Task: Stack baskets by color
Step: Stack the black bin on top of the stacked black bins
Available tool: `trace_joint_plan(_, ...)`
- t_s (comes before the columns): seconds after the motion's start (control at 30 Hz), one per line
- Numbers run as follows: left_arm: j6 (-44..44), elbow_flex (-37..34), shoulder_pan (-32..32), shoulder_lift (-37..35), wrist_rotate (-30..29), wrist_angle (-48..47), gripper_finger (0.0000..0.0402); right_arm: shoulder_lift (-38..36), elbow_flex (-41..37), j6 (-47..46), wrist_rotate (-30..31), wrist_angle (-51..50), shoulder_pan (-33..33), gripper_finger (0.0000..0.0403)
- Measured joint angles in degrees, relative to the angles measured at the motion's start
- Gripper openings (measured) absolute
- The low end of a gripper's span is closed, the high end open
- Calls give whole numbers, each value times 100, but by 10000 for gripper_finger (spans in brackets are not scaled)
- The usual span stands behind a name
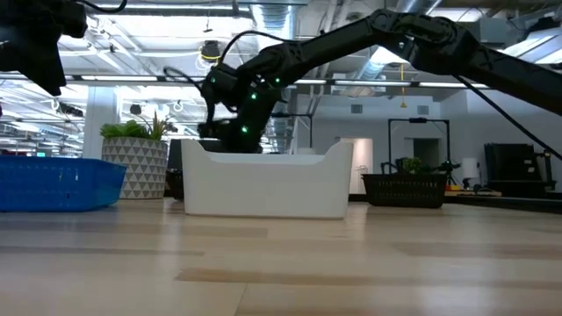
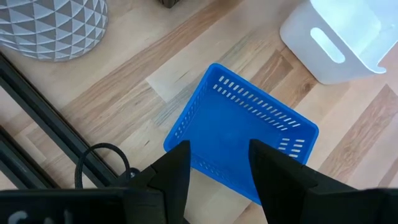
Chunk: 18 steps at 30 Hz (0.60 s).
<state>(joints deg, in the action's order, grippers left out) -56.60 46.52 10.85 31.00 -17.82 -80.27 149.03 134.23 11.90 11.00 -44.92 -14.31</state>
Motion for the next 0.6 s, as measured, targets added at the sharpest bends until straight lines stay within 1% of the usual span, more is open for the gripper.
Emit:
trace_joint_plan(0.1,0,0,0,2,0,0,150,7,5,-4,22,-14,-2,108)
trace_joint_plan(0.23,-2,0,0,1,1,0,150,35,5,-120,77,-117,0,27)
trace_joint_plan(0.27,-2,0,0,0,2,0,150,35,5,-120,91,-111,8,15)
trace_joint_plan(0.43,-4,0,0,0,2,0,150,-176,5,-230,107,-93,59,6)
trace_joint_plan(0.6,-7,2,0,0,4,0,150,-845,5,-283,134,-241,87,4)
